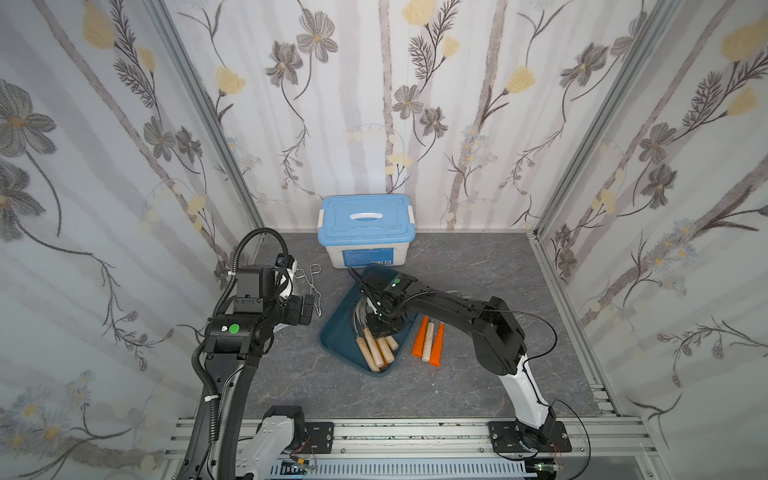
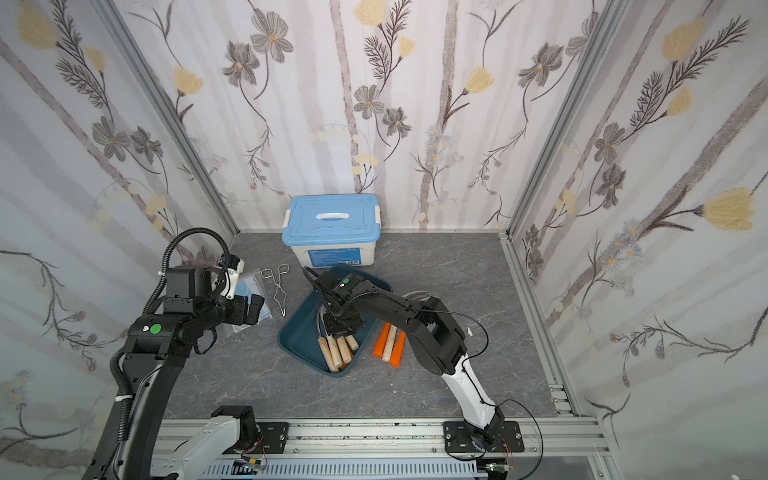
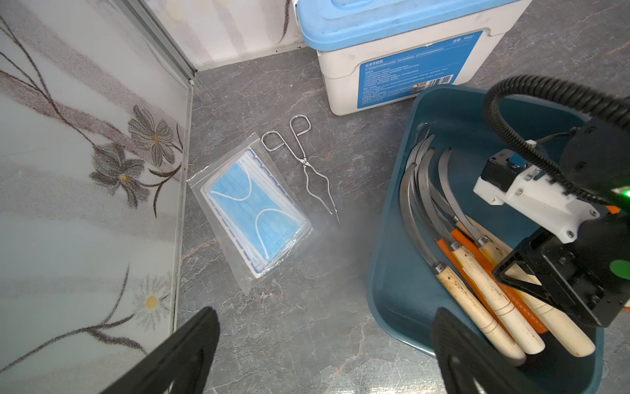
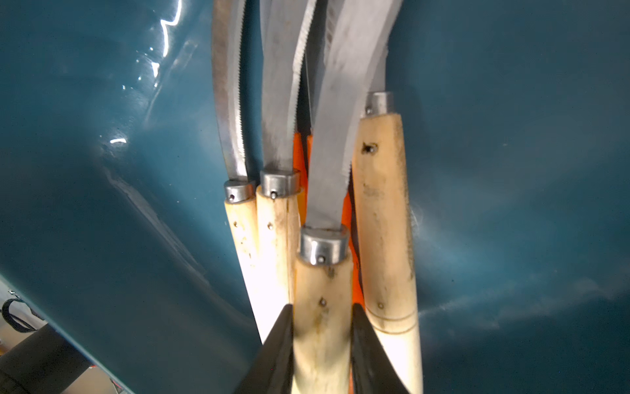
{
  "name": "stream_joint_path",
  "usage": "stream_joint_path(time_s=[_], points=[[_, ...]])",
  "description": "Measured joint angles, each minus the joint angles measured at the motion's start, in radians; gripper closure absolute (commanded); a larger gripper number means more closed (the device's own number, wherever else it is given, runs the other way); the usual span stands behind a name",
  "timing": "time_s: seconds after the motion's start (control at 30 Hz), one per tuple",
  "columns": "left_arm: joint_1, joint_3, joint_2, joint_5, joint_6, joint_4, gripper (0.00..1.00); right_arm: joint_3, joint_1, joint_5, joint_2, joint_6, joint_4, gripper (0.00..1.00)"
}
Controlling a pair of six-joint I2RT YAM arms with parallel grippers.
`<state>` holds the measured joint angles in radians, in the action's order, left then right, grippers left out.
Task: Put small sickles into storage boxes
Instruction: Place the sickle in the storage box.
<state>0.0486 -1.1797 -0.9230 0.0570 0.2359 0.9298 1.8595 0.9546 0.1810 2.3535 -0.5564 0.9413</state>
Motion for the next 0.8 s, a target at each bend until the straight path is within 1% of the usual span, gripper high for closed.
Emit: stream_joint_path(time_s=[0.07,0.17,0.43,0.6,0.8], points=[[0.0,0.0,-0.001,0.0,0.0,0.0,0.0,0.003,0.0,0.0,0.0,0.0,0.003,0.66],[0.0,0.0,-0.002,0.0,0.0,0.0,0.0,0.006,0.0,-0.005,0.0,0.0,0.006,0.65],[0.0,0.0,-0.004,0.0,0.0,0.0,0.0,0.027,0.0,-0.03,-0.008,0.0,0.029,0.63],[0.0,-0.007,-0.007,0.0,0.0,0.0,0.0,0.077,-0.007,-0.072,-0.031,0.0,0.05,0.63],[0.0,-0.013,-0.01,0.0,0.001,-0.001,0.0,0.073,-0.041,-0.171,-0.126,0.0,0.064,0.63]])
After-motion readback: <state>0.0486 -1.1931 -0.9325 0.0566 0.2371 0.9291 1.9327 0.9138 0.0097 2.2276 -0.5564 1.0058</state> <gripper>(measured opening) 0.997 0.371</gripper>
